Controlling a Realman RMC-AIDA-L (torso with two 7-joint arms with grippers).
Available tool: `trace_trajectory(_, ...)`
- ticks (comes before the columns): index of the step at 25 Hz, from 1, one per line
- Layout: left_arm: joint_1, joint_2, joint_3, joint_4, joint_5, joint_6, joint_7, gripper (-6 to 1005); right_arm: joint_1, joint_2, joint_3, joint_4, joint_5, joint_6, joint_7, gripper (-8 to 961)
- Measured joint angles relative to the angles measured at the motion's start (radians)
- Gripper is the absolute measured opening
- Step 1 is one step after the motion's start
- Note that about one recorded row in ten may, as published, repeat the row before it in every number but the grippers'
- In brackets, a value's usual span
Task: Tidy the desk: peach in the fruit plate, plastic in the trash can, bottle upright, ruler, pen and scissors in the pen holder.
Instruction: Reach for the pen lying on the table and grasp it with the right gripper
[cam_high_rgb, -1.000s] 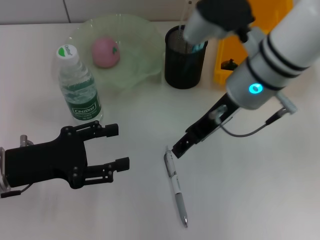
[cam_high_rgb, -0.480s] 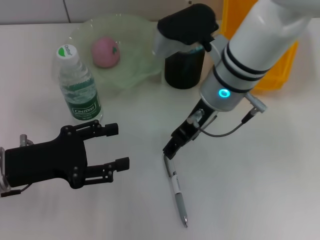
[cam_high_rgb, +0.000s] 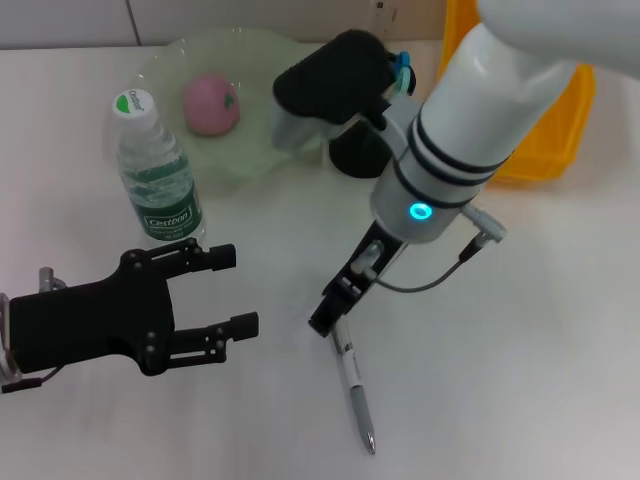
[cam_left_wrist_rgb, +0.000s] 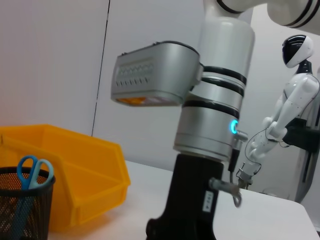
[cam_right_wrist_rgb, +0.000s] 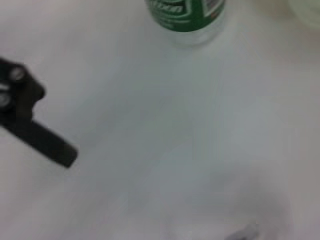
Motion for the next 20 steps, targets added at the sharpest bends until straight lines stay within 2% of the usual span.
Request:
trace_trajectory(6,0.001,0.0,0.001,0.0,0.0,0.003,0.001,800,0.011,0.0,-0.06,0.001,0.007,0.014,0.001,758)
trace_trajectory(20,0.002,0.0,0.003,-0.009,0.0,0.003,0.012,800,0.006,0.0,-0.083,0.029,0.008,0.064,0.002,718)
